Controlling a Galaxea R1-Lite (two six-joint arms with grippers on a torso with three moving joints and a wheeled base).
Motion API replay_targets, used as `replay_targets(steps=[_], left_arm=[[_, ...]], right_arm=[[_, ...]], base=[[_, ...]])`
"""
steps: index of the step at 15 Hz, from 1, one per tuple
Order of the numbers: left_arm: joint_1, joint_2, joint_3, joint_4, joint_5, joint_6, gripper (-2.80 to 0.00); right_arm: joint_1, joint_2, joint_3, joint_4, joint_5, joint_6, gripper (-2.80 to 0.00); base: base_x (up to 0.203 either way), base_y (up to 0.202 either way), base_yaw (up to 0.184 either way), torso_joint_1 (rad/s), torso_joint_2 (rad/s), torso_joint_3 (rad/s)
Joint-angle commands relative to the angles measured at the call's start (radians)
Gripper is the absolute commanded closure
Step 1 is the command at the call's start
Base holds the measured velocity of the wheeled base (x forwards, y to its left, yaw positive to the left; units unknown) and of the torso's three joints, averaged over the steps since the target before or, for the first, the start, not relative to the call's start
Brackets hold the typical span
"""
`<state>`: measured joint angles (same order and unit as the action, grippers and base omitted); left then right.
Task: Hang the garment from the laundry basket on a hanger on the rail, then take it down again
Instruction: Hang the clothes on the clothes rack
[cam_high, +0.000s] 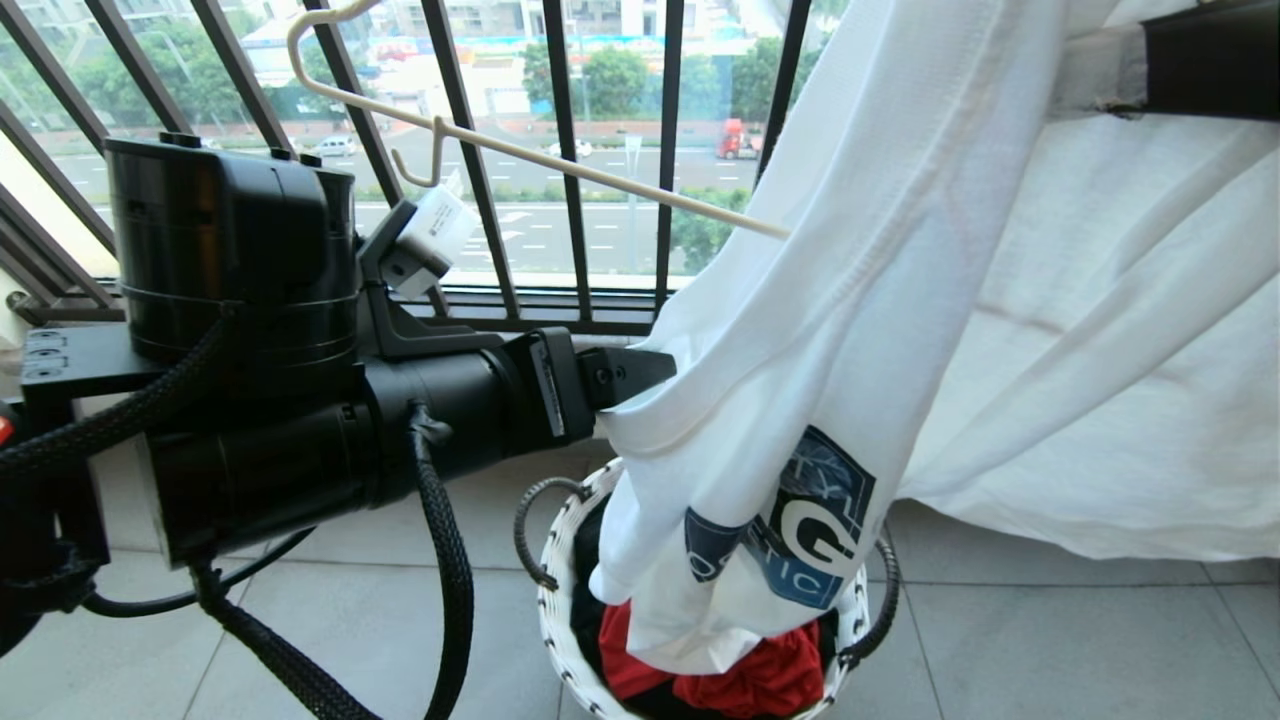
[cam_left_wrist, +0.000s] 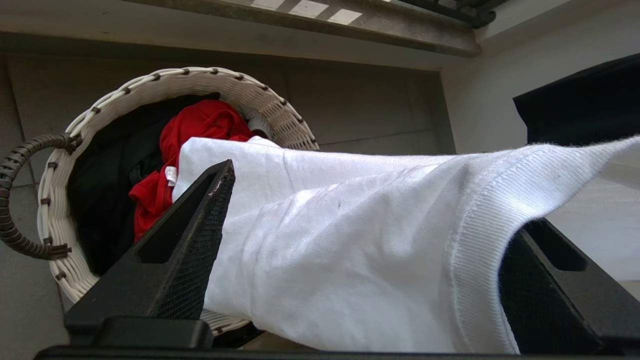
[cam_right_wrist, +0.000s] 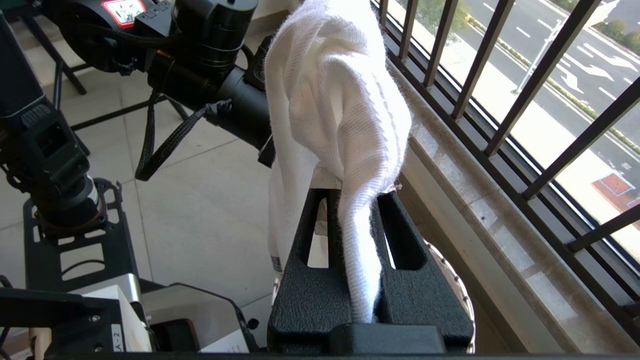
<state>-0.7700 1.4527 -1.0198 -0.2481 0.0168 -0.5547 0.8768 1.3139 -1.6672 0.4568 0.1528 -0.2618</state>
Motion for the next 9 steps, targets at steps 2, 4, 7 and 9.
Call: replay_targets(steps=[2, 4, 7, 9], left_arm=[[0.001, -0.004, 0.001, -0.005, 0.003, 0.000, 0.00], [0.003, -0.015, 0.001, -0.005, 0.006, 0.004, 0.00], [0.025, -0.025, -0.004, -0.006, 0.009, 0.007, 0.00], [0.061, -0.027, -0.018, -0.006, 0.009, 0.011, 0.00]], right_arm=[[0.001, -0.018, 0.009, 0.005, -0.001, -0.002, 0.00], [0.001, -0.021, 0.018, 0.005, -0.002, -0.004, 0.00], [-0.002, -0.021, 0.024, 0.006, -0.006, -0.002, 0.00], [-0.016, -0.036, 0.057, 0.004, -0.007, -0.002, 0.00]], base=[[0.000, 0.000, 0.000, 0.000, 0.00, 0.000], [0.000, 0.000, 0.000, 0.000, 0.00, 0.000], [0.000, 0.000, 0.000, 0.000, 0.00, 0.000], [0.000, 0.000, 0.000, 0.000, 0.00, 0.000]])
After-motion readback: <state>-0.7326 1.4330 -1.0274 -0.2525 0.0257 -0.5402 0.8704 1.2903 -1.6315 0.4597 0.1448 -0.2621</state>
